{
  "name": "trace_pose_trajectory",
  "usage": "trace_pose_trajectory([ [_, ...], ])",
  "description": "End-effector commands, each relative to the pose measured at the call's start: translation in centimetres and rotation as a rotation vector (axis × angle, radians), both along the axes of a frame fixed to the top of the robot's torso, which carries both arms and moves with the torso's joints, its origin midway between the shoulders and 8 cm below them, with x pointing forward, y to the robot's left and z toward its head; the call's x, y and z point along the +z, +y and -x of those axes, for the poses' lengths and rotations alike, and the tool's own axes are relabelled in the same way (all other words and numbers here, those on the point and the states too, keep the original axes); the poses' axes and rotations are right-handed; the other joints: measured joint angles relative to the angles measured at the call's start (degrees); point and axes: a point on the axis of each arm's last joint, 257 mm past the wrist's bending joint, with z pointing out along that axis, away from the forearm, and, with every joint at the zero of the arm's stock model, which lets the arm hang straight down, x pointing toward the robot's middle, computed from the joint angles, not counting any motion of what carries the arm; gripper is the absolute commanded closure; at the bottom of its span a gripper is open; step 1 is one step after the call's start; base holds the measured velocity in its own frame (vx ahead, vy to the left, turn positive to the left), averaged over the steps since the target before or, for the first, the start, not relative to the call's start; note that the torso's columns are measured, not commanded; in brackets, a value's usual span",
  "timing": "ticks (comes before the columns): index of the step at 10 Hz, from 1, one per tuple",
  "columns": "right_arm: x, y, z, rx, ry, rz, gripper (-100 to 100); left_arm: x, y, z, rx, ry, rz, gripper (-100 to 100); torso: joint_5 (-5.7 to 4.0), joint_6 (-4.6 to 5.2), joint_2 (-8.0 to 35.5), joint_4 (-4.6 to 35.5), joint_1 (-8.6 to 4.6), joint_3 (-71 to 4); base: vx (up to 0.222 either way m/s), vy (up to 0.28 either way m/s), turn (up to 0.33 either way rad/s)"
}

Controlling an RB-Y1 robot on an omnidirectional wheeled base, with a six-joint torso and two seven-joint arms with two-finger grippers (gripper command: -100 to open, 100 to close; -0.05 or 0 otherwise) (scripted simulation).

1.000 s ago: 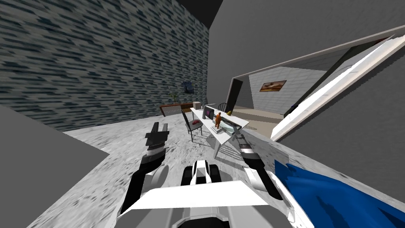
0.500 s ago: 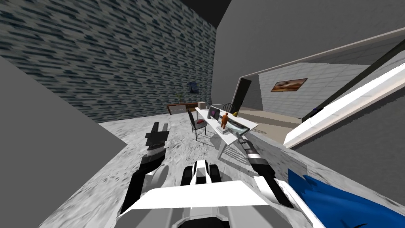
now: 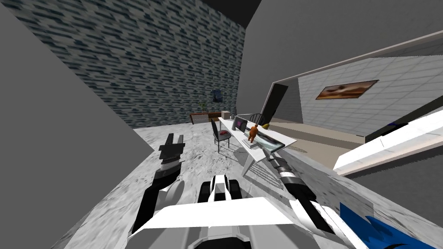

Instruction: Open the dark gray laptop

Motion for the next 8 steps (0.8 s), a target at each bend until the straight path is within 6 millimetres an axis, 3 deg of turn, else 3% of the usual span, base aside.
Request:
trace_pose_trajectory([
  [1,-1.1,-1.9,0.9,-0.046,0.071,0.116,-100,0.0,0.0,0.0,0.000,0.000,0.000,0,0.00,-0.04,0.01,0.01,0.02,0.01,0.012,0.013,0.121],
  [2,-1.8,-3.6,1.8,-0.084,0.128,0.205,-100,0.0,0.0,0.0,0.000,0.000,0.000,0,0.02,-0.01,0.03,0.01,0.05,0.02,0.019,0.014,0.274],
  [3,-1.8,-3.6,1.8,-0.083,0.132,0.215,-100,0.0,0.0,0.0,0.000,0.000,0.000,0,0.02,-0.06,0.01,0.01,0.09,0.01,0.020,0.008,0.101],
  [5,-2.7,-7.1,3.6,-0.154,0.241,0.381,-100,0.0,0.0,0.0,0.000,0.000,0.000,0,0.03,-0.04,0.02,0.01,0.09,0.01,0.033,0.009,0.250],
  [8,-3.1,-8.8,4.5,-0.184,0.318,0.525,-100,0.0,0.0,0.0,0.000,0.000,0.000,0,0.02,-0.05,0.02,0.01,0.08,0.01,0.035,-0.008,0.181],
])
